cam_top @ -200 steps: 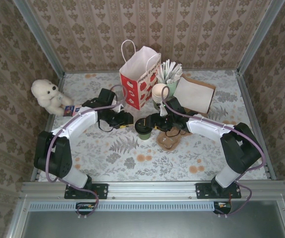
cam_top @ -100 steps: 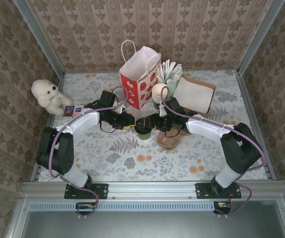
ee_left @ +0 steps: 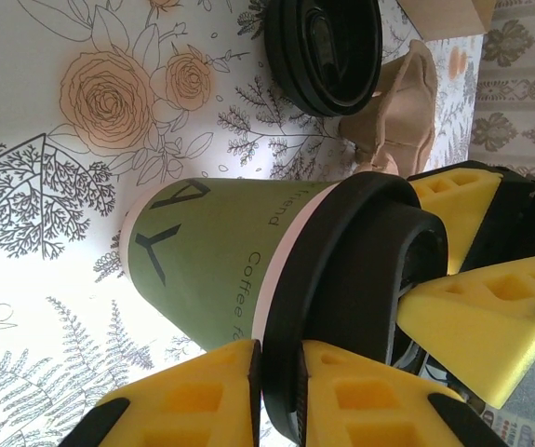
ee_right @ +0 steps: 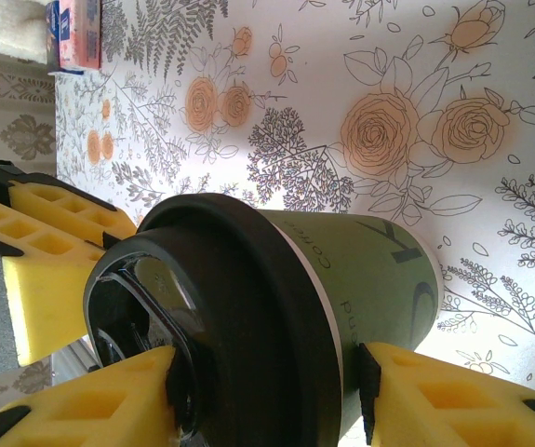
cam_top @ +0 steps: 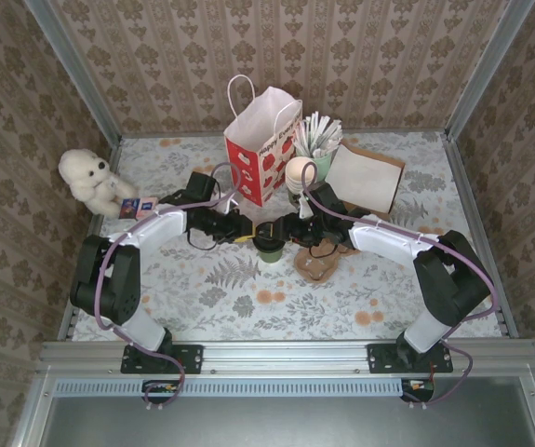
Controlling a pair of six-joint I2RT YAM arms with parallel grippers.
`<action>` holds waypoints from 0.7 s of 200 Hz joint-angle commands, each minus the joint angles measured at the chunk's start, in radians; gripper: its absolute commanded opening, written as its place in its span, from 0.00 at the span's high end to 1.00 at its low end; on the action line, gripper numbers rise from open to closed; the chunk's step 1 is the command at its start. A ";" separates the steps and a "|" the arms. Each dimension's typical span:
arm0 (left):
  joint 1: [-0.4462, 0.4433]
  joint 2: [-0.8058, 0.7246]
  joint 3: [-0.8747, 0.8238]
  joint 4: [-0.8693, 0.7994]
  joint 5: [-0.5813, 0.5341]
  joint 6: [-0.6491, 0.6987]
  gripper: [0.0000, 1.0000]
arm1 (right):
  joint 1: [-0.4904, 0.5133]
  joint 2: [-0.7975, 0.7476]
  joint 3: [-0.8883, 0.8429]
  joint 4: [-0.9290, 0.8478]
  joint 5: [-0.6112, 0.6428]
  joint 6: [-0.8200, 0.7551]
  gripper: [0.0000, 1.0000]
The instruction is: Pack the takeout coffee
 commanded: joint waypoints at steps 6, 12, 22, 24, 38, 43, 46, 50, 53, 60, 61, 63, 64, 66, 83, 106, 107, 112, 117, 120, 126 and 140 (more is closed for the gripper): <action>-0.007 0.022 0.029 -0.156 -0.099 0.045 0.79 | 0.018 0.040 -0.007 -0.094 0.067 0.020 0.49; -0.005 0.011 0.044 -0.167 -0.101 0.049 0.78 | 0.018 0.037 -0.003 -0.098 0.070 0.018 0.49; -0.004 -0.003 0.068 -0.183 -0.100 0.052 0.77 | 0.018 0.030 0.002 -0.102 0.074 0.017 0.49; -0.005 -0.006 0.071 -0.187 -0.100 0.053 0.77 | 0.017 0.031 0.003 -0.103 0.075 0.016 0.49; -0.003 -0.028 0.083 -0.200 -0.100 0.051 0.76 | 0.017 0.024 0.008 -0.109 0.078 0.014 0.49; -0.003 -0.038 0.080 -0.200 -0.100 0.047 0.76 | 0.018 0.022 0.008 -0.110 0.080 0.016 0.49; -0.003 -0.046 0.079 -0.199 -0.100 0.046 0.76 | 0.018 0.021 0.008 -0.111 0.081 0.016 0.49; -0.003 -0.053 0.075 -0.200 -0.100 0.043 0.76 | 0.017 0.020 0.008 -0.112 0.082 0.018 0.49; -0.003 -0.060 0.071 -0.200 -0.102 0.040 0.76 | 0.017 0.019 0.008 -0.111 0.084 0.018 0.49; -0.005 -0.075 0.062 -0.199 -0.105 0.033 0.76 | 0.019 0.017 0.008 -0.111 0.085 0.020 0.49; -0.005 -0.077 0.059 -0.199 -0.106 0.032 0.76 | 0.018 0.018 0.007 -0.111 0.086 0.021 0.49; -0.006 -0.081 0.056 -0.199 -0.106 0.029 0.76 | 0.018 0.017 0.006 -0.111 0.085 0.021 0.49; -0.006 -0.083 0.055 -0.199 -0.106 0.029 0.75 | 0.018 0.017 0.006 -0.111 0.086 0.021 0.49; -0.006 -0.087 0.052 -0.197 -0.106 0.025 0.75 | 0.017 0.018 0.005 -0.111 0.086 0.022 0.49; -0.012 -0.112 0.022 -0.178 -0.099 0.007 0.75 | 0.018 0.017 0.002 -0.106 0.088 0.026 0.49; -0.013 -0.125 -0.004 -0.142 -0.078 -0.009 0.75 | 0.018 0.022 0.004 -0.100 0.088 0.029 0.49; -0.013 -0.125 -0.005 -0.140 -0.076 -0.010 0.75 | 0.017 0.022 0.004 -0.099 0.088 0.030 0.49; -0.016 -0.122 -0.009 -0.133 -0.070 -0.011 0.75 | 0.017 0.023 0.005 -0.100 0.088 0.030 0.49; -0.017 -0.116 -0.012 -0.126 -0.065 -0.016 0.75 | 0.019 0.024 0.006 -0.100 0.088 0.029 0.48; -0.019 -0.114 -0.013 -0.124 -0.061 -0.018 0.75 | 0.018 0.026 0.006 -0.101 0.088 0.029 0.49; -0.024 -0.108 -0.018 -0.117 -0.058 -0.020 0.75 | 0.019 0.027 0.007 -0.103 0.087 0.029 0.49; -0.036 -0.098 -0.036 -0.084 -0.057 -0.041 0.75 | 0.018 0.027 0.008 -0.103 0.088 0.028 0.49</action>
